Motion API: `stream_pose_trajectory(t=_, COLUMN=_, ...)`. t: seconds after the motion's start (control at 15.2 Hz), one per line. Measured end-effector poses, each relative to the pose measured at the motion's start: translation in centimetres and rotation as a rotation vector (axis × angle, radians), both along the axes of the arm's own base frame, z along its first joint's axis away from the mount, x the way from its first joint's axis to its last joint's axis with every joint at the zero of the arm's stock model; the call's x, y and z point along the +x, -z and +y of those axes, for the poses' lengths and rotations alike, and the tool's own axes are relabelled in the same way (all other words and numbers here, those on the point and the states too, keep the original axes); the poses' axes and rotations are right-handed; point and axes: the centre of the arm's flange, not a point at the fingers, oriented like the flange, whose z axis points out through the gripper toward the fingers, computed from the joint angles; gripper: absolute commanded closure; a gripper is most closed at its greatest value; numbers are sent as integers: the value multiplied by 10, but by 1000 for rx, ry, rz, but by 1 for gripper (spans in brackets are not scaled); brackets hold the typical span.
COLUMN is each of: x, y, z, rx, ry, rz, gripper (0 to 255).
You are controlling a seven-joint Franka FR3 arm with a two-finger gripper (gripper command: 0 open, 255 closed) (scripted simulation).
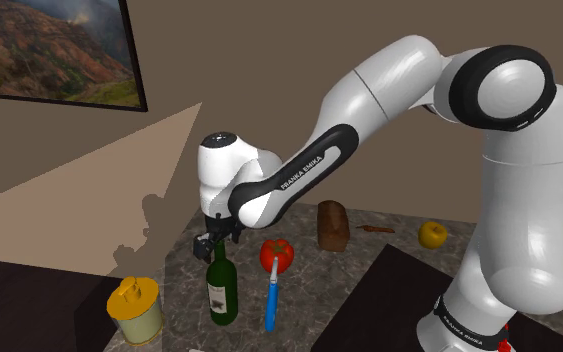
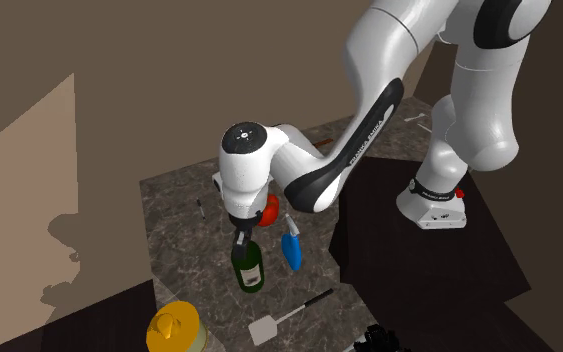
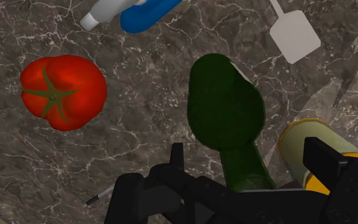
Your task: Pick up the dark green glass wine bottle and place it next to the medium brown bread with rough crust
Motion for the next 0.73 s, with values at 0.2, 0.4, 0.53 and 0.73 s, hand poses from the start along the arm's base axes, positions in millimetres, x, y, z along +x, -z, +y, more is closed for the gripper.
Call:
stream_pose_trajectory(t=0.2, x=0, y=1, z=0, rx=0, ry=0, rz=0, gripper=0)
stream_pose_trajectory(t=0.4, x=0, y=1, z=0, rx=0, ry=0, rz=0, gripper=255)
stream_pose_trajectory(t=0.53, x=0, y=1, z=0, rx=0, ry=0, rz=-1, gripper=255)
stream_pose_trajectory(t=0.73, x=0, y=1, z=0, rx=0, ry=0, rz=-1, gripper=255)
